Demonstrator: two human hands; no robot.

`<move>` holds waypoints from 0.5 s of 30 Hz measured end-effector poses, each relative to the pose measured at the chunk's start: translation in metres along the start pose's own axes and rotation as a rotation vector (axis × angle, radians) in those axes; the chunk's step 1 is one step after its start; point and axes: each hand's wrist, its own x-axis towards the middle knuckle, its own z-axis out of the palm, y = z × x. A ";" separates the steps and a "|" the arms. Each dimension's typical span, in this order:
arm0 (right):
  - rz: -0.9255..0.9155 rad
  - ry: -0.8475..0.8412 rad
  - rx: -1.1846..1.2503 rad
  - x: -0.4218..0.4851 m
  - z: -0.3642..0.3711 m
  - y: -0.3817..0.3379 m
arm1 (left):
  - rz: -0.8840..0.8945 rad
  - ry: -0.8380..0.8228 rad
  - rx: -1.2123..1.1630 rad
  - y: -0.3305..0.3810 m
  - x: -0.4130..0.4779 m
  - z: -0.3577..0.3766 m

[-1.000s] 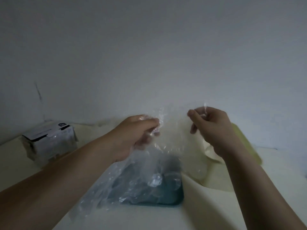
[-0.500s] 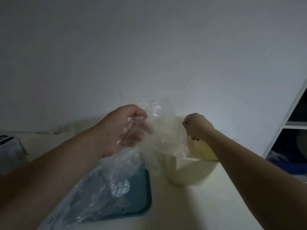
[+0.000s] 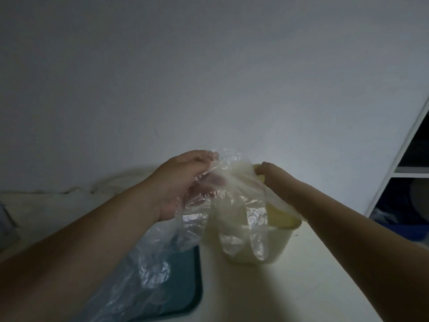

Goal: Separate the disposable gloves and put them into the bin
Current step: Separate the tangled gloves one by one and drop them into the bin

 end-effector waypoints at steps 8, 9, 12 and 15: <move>0.010 0.045 0.257 -0.031 0.002 -0.010 | -0.028 0.001 0.022 -0.001 -0.011 0.003; 0.033 0.072 0.328 -0.034 -0.002 -0.011 | -0.018 0.002 0.015 -0.002 -0.008 0.008; 0.071 0.210 0.448 -0.044 -0.020 -0.012 | 0.009 0.008 0.052 -0.007 0.012 0.023; 0.035 0.259 0.447 -0.056 -0.035 -0.017 | 0.046 0.059 0.102 -0.013 0.038 0.037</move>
